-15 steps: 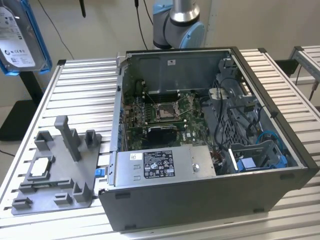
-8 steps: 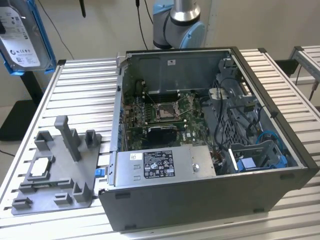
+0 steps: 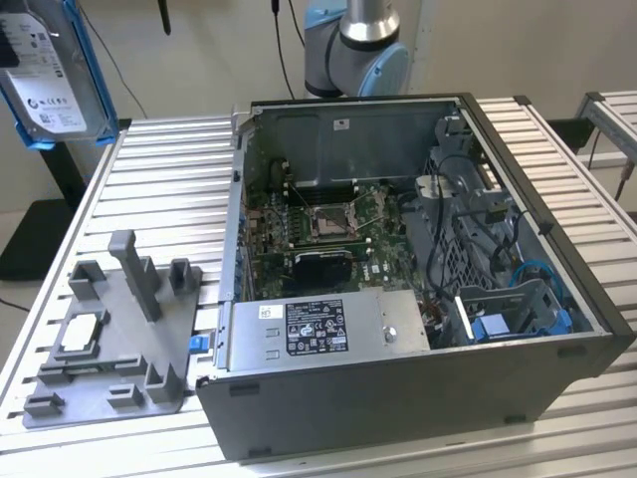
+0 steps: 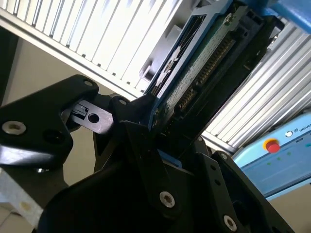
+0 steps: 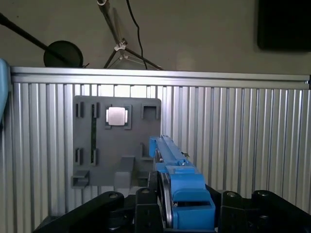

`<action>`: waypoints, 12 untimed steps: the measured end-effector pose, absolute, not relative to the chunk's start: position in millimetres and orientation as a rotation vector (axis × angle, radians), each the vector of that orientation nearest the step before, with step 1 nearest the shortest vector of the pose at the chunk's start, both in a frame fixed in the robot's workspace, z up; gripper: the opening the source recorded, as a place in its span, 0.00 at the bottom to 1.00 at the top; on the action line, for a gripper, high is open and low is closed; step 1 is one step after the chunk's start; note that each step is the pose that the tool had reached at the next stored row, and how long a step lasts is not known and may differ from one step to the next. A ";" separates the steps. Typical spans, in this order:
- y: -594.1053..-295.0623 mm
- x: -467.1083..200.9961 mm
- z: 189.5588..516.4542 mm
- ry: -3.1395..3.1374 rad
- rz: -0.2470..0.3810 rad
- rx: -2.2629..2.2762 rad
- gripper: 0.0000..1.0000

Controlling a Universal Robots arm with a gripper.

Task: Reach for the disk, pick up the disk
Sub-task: 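Pick up the disk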

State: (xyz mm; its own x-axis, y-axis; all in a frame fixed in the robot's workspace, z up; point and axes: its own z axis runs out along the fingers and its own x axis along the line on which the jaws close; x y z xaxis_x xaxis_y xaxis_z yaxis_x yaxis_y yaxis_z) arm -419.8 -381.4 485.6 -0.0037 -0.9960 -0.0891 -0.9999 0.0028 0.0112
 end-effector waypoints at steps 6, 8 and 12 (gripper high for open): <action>-381.3 -410.7 485.6 2.185 0.109 -2.177 0.00; -381.3 -407.2 485.7 2.185 0.109 -2.177 0.00; -381.3 -399.7 485.6 2.184 0.109 -2.177 0.00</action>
State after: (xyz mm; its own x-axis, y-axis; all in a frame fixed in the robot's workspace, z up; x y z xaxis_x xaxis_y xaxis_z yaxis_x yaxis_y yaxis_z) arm -399.7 -381.3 485.6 -0.0037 -0.9960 -0.0892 -0.9999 0.0027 0.0111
